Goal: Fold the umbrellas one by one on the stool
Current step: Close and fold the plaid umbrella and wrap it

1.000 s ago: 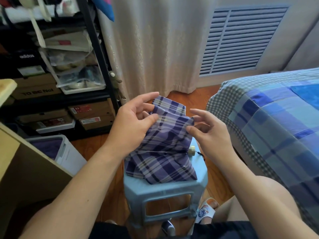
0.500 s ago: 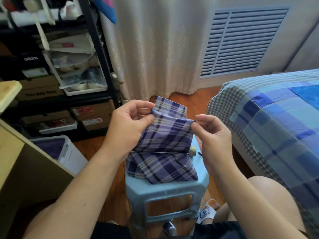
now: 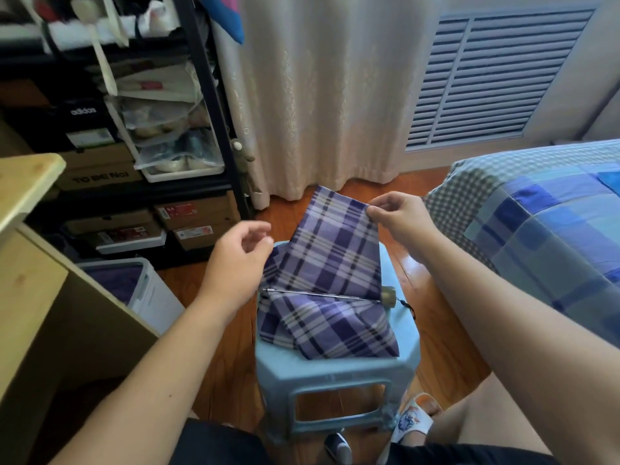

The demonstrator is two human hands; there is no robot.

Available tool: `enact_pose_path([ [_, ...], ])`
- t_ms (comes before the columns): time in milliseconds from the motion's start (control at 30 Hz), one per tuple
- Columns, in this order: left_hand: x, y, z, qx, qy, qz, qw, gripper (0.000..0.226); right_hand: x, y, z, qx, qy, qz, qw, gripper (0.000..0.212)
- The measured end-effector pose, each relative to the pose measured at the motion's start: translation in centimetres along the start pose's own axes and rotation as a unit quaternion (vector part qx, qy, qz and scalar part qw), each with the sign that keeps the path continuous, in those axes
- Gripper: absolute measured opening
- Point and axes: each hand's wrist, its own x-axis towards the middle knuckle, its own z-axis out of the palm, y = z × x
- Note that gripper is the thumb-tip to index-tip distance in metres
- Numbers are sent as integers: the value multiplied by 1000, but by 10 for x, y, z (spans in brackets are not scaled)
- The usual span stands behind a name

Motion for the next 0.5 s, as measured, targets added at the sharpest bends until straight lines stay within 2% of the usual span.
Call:
enact_pose_path([
  [100, -4, -40, -4, 80, -55, -45, 994, 29, 31, 22, 17, -82, -4, 28, 996, 6],
  [200, 4, -64, 2, 77, -112, -52, 989, 40, 45, 37, 28, -140, -9, 47, 989, 9],
  [300, 15, -76, 13, 21, -165, -54, 985, 36, 25, 29, 21, -202, 52, -5, 978, 12],
  [367, 21, -79, 19, 38, -149, -54, 987, 24, -11, 28, 9, -165, 89, -70, 980, 26],
  [433, 25, -85, 26, 41, -117, -73, 990, 11, -61, 31, -6, -121, 31, -103, 987, 44],
  [500, 26, -90, 32, 52, -105, -97, 988, 14, -100, 45, -21, -129, -92, -86, 984, 46],
])
